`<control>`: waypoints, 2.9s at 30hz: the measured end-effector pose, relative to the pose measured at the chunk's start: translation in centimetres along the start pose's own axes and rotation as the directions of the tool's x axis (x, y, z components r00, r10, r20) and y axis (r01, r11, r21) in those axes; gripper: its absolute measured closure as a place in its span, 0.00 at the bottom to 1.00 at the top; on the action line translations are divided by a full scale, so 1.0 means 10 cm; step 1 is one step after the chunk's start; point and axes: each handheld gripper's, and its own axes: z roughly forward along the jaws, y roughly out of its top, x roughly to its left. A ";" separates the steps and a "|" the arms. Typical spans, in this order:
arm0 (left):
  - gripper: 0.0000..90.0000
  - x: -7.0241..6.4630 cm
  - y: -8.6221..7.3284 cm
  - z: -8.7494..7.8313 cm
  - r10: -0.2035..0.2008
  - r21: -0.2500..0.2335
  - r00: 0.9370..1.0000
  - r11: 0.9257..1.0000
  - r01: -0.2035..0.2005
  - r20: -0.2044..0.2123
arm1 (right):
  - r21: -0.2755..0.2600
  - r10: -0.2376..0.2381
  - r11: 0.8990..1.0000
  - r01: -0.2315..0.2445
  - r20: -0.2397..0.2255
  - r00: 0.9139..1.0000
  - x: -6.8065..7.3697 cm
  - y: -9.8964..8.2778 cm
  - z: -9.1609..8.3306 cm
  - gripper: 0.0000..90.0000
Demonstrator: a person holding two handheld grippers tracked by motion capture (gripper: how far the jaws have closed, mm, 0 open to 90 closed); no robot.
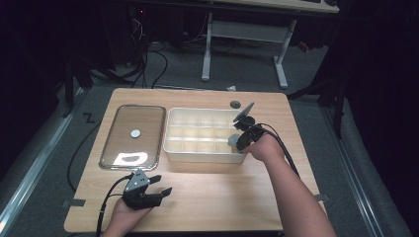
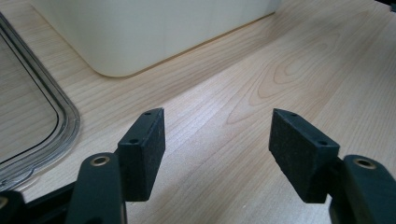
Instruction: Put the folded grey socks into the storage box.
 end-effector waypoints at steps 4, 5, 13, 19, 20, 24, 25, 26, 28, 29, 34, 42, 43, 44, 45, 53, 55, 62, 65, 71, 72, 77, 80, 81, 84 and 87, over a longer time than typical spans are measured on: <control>0.41 0.00 0.00 0.01 0.004 0.003 1.000 1.000 -0.004 0.000 | 0.028 -0.030 0.999 0.030 -0.001 1.000 0.02 0.02 0.06 0.79; 0.41 0.00 0.00 0.01 0.002 0.003 1.000 1.000 -0.002 0.000 | 0.036 -0.041 0.998 0.041 -0.002 0.999 0.04 0.03 0.09 0.79; 0.41 0.00 -0.01 0.01 -0.003 0.012 1.000 1.000 0.003 -0.003 | 0.070 -0.077 0.995 0.077 0.002 0.997 0.08 0.05 0.18 0.79; 0.41 0.01 -0.01 0.03 -0.010 0.017 1.000 1.000 0.010 0.001 | 0.075 -0.086 0.993 0.085 0.005 0.996 0.08 0.06 0.21 0.79; 0.42 0.01 -0.01 0.03 -0.009 0.019 1.000 1.000 0.009 0.002 | 0.080 -0.079 0.994 0.079 0.004 0.997 0.09 0.06 0.22 0.79; 0.42 0.01 0.00 0.05 -0.005 0.026 1.000 1.000 0.005 0.001 | 0.094 -0.091 0.991 0.090 0.005 0.996 0.09 0.07 0.27 0.79; 0.42 0.01 0.00 0.05 -0.005 0.026 1.000 1.000 0.005 0.001 | 0.094 -0.091 0.991 0.090 0.005 0.996 0.09 0.07 0.27 0.79; 0.42 0.01 0.00 0.05 -0.005 0.026 1.000 1.000 0.005 0.002 | 0.098 -0.099 0.990 0.098 0.002 0.995 0.08 0.07 0.30 0.79; 0.42 0.01 0.00 0.05 -0.005 0.024 1.000 1.000 0.005 0.002 | 0.101 -0.088 0.991 0.088 0.000 0.996 0.08 0.07 0.31 0.79; 0.42 0.01 0.00 0.05 -0.005 0.024 1.000 1.000 0.005 0.002 | 0.102 -0.091 0.991 0.091 -0.001 0.996 0.07 0.07 0.32 0.79; 0.42 0.00 -0.01 0.05 0.005 0.037 1.000 0.999 -0.005 0.007 | 0.096 -0.090 0.991 0.090 0.000 0.996 0.07 0.05 0.38 0.79; 0.42 -0.02 -0.02 0.08 0.013 0.066 1.000 0.998 -0.014 0.014 | 0.095 -0.092 0.991 0.090 0.009 0.996 0.08 0.05 0.39 0.79; 0.42 -0.02 -0.02 0.08 0.013 0.066 1.000 0.998 -0.014 0.014 | 0.094 -0.091 0.991 0.090 0.007 0.996 0.08 0.05 0.39 0.79; 0.42 -0.02 -0.02 0.09 0.015 0.070 1.000 0.997 -0.016 0.018 | 0.094 -0.087 0.992 0.086 0.007 0.996 0.08 0.05 0.39 0.79; 0.42 -0.02 -0.02 0.09 0.013 0.070 1.000 0.997 -0.014 0.019 | 0.094 -0.087 0.992 0.086 0.007 0.996 0.08 0.05 0.39 0.79; 0.43 -0.04 -0.01 0.11 0.025 0.078 0.999 0.997 -0.029 0.042 | 0.099 -0.082 0.992 0.081 0.011 0.997 0.09 0.05 0.40 0.79; 0.43 -0.04 -0.01 0.11 0.028 0.078 0.999 0.996 -0.032 0.045 | 0.098 -0.081 0.992 0.079 0.012 0.997 0.09 0.05 0.40 0.79; 0.43 -0.05 -0.01 0.11 0.028 0.073 0.999 0.997 -0.032 0.045 | 0.093 -0.079 0.993 0.078 0.006 0.997 0.08 0.05 0.40 0.79; 0.43 -0.05 -0.01 0.11 0.027 0.074 0.999 0.997 -0.030 0.041 | 0.092 -0.077 0.993 0.076 0.004 0.997 0.08 0.05 0.40 0.78; 0.42 -0.05 -0.01 0.11 0.025 0.073 0.999 0.997 -0.027 0.036 | 0.100 -0.059 0.993 0.059 0.001 0.998 0.08 0.06 0.38 0.76; 0.42 -0.05 -0.01 0.11 0.025 0.073 0.999 0.997 -0.027 0.036 | 0.100 -0.059 0.993 0.059 0.001 0.998 0.08 0.06 0.38 0.76; 0.42 -0.05 -0.01 0.10 0.019 0.075 0.999 0.997 -0.022 0.036 | 0.094 -0.018 0.995 0.020 -0.012 1.000 0.07 0.06 0.33 0.72; 0.43 -0.05 -0.01 0.10 0.016 0.074 0.999 0.997 -0.019 0.040 | 0.082 -0.018 0.996 0.019 -0.010 1.000 0.07 0.06 0.30 0.70; 0.43 -0.05 -0.01 0.10 0.016 0.075 0.999 0.997 -0.019 0.041 | 0.078 -0.023 0.997 0.024 -0.010 1.000 0.07 0.06 0.29 0.69; 0.43 -0.06 -0.01 0.10 0.015 0.074 0.999 0.997 -0.019 0.045 | 0.068 -0.013 0.998 0.014 -0.014 1.000 0.05 0.05 0.23 0.68; 0.43 -0.05 -0.01 0.10 0.005 0.072 0.999 0.997 -0.008 0.050 | 0.052 0.001 0.999 0.000 -0.018 1.000 0.04 0.04 0.17 0.66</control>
